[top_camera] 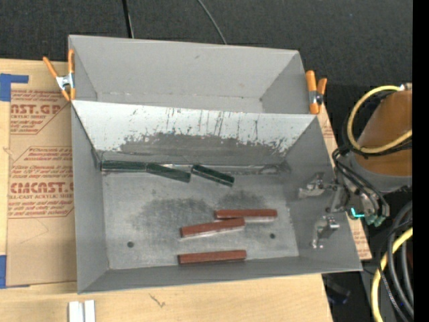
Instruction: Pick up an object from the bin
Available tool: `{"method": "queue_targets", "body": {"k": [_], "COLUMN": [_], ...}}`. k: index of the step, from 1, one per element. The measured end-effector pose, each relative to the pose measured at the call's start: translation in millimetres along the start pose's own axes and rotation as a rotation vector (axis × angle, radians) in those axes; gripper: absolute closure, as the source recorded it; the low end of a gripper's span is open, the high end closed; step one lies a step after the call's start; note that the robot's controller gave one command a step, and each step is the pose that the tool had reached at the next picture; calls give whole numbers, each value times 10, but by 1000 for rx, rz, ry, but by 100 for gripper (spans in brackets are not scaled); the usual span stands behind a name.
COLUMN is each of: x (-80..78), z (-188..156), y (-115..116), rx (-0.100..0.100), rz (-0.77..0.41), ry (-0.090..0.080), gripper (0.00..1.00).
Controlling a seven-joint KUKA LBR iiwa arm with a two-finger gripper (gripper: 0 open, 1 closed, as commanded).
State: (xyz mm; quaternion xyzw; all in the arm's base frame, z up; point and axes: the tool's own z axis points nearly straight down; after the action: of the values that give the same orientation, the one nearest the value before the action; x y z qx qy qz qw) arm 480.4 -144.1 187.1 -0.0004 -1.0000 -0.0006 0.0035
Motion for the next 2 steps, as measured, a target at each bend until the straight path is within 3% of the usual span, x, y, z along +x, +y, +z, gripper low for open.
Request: {"method": "queue_targets", "body": {"k": [1, 2], "x": [-20, -235], "z": [-39, 560], "y": [6, 86], "rx": [2, 4], "rz": [-2, -17], "ry": [-8, -14], "gripper": [0, 0]}}
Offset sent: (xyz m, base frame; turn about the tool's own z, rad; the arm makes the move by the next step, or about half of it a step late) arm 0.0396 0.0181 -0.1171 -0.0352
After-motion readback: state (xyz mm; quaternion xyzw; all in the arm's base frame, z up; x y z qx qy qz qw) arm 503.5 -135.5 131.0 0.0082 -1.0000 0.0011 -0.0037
